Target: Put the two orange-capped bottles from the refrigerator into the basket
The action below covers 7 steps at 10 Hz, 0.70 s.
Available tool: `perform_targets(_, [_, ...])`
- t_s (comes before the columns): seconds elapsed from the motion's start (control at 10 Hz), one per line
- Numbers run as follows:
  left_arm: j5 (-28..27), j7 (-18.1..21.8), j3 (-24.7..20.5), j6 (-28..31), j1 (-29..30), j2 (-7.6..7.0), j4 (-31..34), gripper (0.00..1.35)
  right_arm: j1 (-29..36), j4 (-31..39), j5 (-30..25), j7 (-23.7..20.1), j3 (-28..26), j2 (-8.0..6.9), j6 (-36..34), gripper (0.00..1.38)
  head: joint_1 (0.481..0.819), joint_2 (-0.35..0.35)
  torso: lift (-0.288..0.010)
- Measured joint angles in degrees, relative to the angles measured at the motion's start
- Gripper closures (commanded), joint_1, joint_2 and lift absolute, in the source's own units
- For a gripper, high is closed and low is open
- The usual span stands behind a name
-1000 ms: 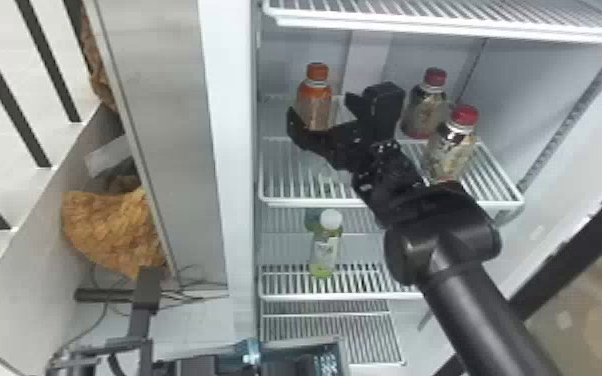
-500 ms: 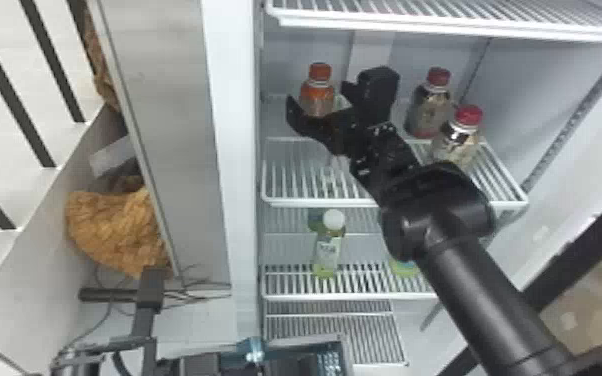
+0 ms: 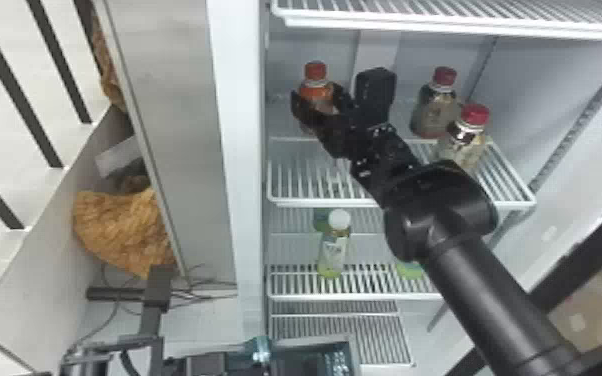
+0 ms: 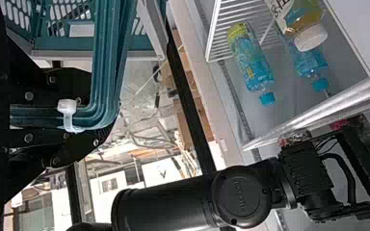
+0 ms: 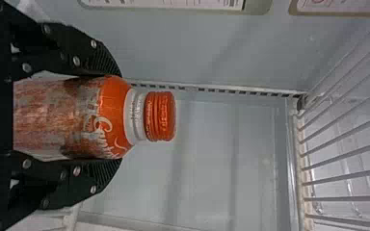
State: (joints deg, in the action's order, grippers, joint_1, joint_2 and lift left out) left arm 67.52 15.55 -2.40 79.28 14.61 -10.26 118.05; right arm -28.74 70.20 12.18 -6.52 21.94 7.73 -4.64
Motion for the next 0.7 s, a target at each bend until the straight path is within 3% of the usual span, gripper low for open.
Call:
perform_targets(0.3, [0.0,0.16,-0.01,0.03,0.02,-0.05,0.0,1.21,5.61,8.51,-0.89,-1.15,-3.29,0.3,-0.46,0.98,0.695,-0.09,-0.04])
perform_targets(0.7, [0.0,0.18,-0.1,0.03,0.01,-0.03,0.0,1.21,18.45,26.67,-4.1,-3.37,-10.21,0.36,-6.39,0.97,0.695,-0.131,-0.04])
